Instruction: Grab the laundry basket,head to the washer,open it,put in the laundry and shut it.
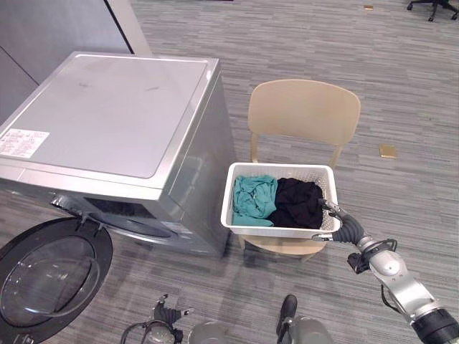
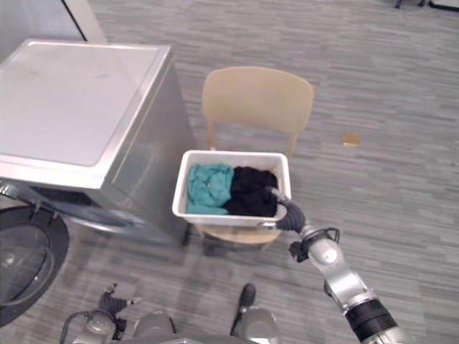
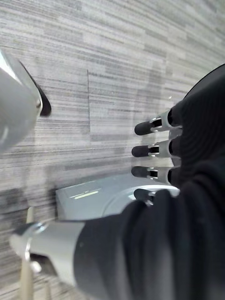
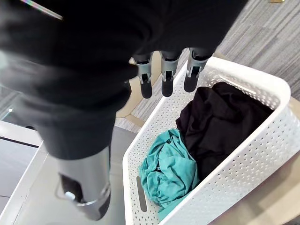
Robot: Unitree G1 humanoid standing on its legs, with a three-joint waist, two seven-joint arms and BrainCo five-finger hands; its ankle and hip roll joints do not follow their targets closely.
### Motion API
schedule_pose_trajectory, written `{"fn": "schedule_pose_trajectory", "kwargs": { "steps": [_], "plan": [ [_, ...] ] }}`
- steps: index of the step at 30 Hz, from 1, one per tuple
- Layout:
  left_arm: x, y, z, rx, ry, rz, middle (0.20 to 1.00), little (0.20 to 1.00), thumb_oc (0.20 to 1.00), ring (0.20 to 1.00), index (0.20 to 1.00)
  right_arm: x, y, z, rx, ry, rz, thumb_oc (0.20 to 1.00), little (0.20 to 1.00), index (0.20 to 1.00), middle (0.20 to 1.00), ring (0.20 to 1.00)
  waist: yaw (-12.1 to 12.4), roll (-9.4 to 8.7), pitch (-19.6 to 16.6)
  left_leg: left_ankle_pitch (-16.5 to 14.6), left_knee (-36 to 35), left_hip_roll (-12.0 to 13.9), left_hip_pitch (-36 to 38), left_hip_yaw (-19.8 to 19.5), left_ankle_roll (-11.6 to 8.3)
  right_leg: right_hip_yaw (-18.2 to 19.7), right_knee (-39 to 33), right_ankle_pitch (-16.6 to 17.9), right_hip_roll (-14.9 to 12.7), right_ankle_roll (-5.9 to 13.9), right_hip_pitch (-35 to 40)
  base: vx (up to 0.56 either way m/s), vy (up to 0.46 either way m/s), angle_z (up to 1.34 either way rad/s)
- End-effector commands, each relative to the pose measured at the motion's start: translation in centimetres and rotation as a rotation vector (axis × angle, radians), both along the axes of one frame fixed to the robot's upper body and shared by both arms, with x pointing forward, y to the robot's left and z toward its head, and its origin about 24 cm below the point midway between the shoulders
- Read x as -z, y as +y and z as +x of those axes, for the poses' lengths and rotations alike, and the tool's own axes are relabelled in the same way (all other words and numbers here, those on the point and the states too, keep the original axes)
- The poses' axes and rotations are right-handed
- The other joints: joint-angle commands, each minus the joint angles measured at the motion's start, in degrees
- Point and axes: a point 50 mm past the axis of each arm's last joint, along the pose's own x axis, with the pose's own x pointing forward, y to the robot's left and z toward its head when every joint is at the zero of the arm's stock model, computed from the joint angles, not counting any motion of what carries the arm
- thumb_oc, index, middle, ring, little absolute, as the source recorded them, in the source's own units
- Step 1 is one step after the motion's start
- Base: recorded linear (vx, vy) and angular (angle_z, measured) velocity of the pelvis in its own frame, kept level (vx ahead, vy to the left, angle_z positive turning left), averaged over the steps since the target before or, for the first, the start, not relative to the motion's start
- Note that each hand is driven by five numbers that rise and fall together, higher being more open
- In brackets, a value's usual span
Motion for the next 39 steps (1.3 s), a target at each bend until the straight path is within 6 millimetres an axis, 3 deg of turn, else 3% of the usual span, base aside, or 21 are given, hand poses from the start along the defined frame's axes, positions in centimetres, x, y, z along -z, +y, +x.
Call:
{"fn": "schedule_pose_trajectory", "kwargs": {
  "steps": [1,2,7,10,14,15,16,22,30,32,33,34,35,36,37,39],
  "plan": [
    [-0.4,0.8,0.6,0.074,-0.016,0.054,1.0,1.0,1.0,1.0,1.0,-2.4,1.8,1.3,-0.085,-0.163,-0.054,1.0,1.0,1.0,1.0,1.0,0.71,-0.33,0.65,-1.4,-5.92,-3.99,-3.25,-2.97,3.01,6.72,1.74,-5.91,-0.19,5.59,0.3,0.16,0.181,-0.21],
    [-0.4,0.7,0.5,0.071,-0.016,0.05,1.0,1.0,1.0,1.0,1.0,-2.5,2.0,1.5,-0.096,-0.173,-0.07,1.0,1.0,1.0,1.0,1.0,1.07,0.0,0.67,-1.28,-7.58,-4.88,-2.98,-5.29,3.25,7.68,2.64,-6.34,0.26,5.77,0.23,0.1,0.145,-0.35],
    [-0.4,0.8,0.4,0.066,-0.02,0.055,1.0,1.0,1.0,1.0,1.0,-2.8,2.3,2.3,-0.111,-0.213,-0.176,1.0,1.0,1.0,1.0,1.0,1.39,0.14,0.22,-2.48,-7.52,-6.52,-1.84,-5.3,4.64,9.7,4.97,-6.52,-1.02,6.92,0.17,0.16,0.187,-0.49],
    [-1.7,1.4,2.4,0.092,-0.109,0.085,1.0,1.0,1.0,1.0,1.0,-3.9,3.5,3.9,-0.139,-0.282,-0.251,1.0,1.0,1.0,1.0,1.0,2.68,-0.41,1.32,-4.11,-6.56,-7.78,-2.7,-3.5,6.25,11.99,7.19,-6.07,-2.79,8.09,-2.55,0.04,0.174,-0.12],
    [-2.6,1.8,3.7,0.087,-0.168,0.1,1.0,1.0,1.0,1.0,1.0,-4.6,4.1,4.8,-0.144,-0.326,-0.283,1.0,1.0,1.0,1.0,1.0,3.35,-0.66,2.12,-4.46,-6.31,-8.21,-3.99,-3.04,6.93,12.56,8.15,-5.47,-3.42,8.28,-4.93,-0.04,0.084,-0.16],
    [-3.6,1.9,5.2,0.081,-0.238,0.104,1.0,1.0,1.0,1.0,1.0,-5.3,5.0,6.2,-0.155,-0.361,-0.339,1.0,1.0,1.0,1.0,1.0,4.52,-0.4,3.76,-4.33,-6.28,-8.86,-6.0,-3.06,7.47,12.87,8.82,-4.42,-4.12,8.37,-7.84,-0.07,0.059,0.02],
    [-3.6,1.9,5.2,0.081,-0.238,0.104,1.0,1.0,1.0,1.0,1.0,-5.3,5.0,6.2,-0.156,-0.361,-0.339,1.0,1.0,1.0,1.0,1.0,4.49,-0.41,3.74,-4.33,-6.26,-8.87,-6.06,-3.06,7.48,12.87,8.85,-4.42,-4.12,8.37,-7.89,-0.11,0.073,-0.08],
    [-4.9,1.8,6.9,0.057,-0.339,0.072,1.0,1.0,1.0,1.0,1.0,-6.1,4.8,9.9,-0.096,-0.373,-0.541,1.0,1.0,1.0,1.0,1.0,7.99,1.41,7.57,-1.39,-7.47,-10.05,-12.61,-4.75,7.29,11.52,8.84,-2.45,-5.15,8.34,-14.03,-0.08,0.007,0.13],
    [-5.4,1.7,8.0,0.064,-0.376,0.059,1.0,1.0,1.0,1.0,1.0,-8.0,4.7,13.2,0.014,-0.347,-0.552,1.0,1.0,1.0,1.0,1.0,11.39,2.49,10.33,2.76,-10.93,-10.12,-18.34,-6.68,6.45,9.79,5.93,-0.07,-4.62,8.75,-18.89,-0.05,-0.021,0.12],
    [-5.8,1.7,8.8,0.069,-0.384,0.062,1.0,1.0,1.0,1.0,1.0,-6.6,5.4,13.6,0.014,-0.25,-0.561,1.0,1.0,1.0,1.0,1.0,12.9,2.93,11.25,2.59,-12.03,-10.33,-19.11,-8.02,5.77,9.43,5.29,-0.88,-4.2,9.17,-19.39,-0.02,-0.063,0.34],
    [-5.8,1.7,8.9,0.07,-0.387,0.062,1.0,1.0,1.0,1.0,1.0,-6.7,5.4,13.7,0.015,-0.252,-0.56,1.0,1.0,1.0,1.0,1.0,12.87,3.01,11.44,3.85,-11.92,-10.36,-19.88,-7.7,6.24,9.01,5.12,0.3,-4.31,8.78,-19.97,0.06,-0.065,0.26],
    [-5.8,1.4,9.2,0.085,-0.382,0.064,1.0,1.0,1.0,1.0,1.0,-5.3,6.6,13.3,0.004,-0.186,-0.462,0.41,0.41,0.41,0.41,0.41,13.34,3.14,11.54,2.85,-12.61,-10.41,-19.05,-8.48,5.65,9.1,5.04,-0.83,-4.21,9.28,-19.16,-0.07,-0.008,0.07],
    [-5.9,1.4,9.3,0.086,-0.384,0.064,1.0,1.0,1.0,1.0,1.0,-5.4,6.6,13.3,0.006,-0.187,-0.462,0.241,0.241,0.241,0.241,0.241,13.34,3.22,11.72,4.1,-12.5,-10.46,-19.81,-8.19,6.12,8.7,4.86,0.35,-4.33,8.91,-19.72,0.01,-0.032,0.09],
    [-5.8,1.3,9.3,0.086,-0.38,0.062,1.0,1.0,1.0,1.0,1.0,-5.1,6.8,13.1,0.007,-0.173,-0.42,0.2,0.2,0.2,0.2,0.2,13.35,3.18,11.69,4.1,-12.69,-10.53,-19.56,-8.24,6.15,8.69,4.74,0.33,-4.28,8.92,-19.47,0.01,-0.015,0.11],
    [-5.7,1.2,9.3,0.091,-0.376,0.059,1.0,1.0,1.0,1.0,1.0,-4.5,7.3,12.7,0.008,-0.15,-0.347,0.2,0.2,0.2,0.2,0.2,13.32,3.02,11.42,2.83,-13.09,-10.64,-18.36,-8.65,5.69,9.1,4.79,-0.88,-4.13,9.32,-18.58,0.01,-0.02,0.17],
    [-5.7,0.9,9.4,0.089,-0.371,0.05,1.0,1.0,1.0,1.0,1.0,-4.2,7.8,12.3,0.025,-0.13,-0.219,0.2,0.2,0.2,0.2,0.2,12.99,2.91,11.42,3.91,-13.26,-10.75,-18.35,-8.53,6.14,8.79,4.44,0.24,-4.3,9.04,-18.45,-0.03,-0.005,0.16]
  ]
}}
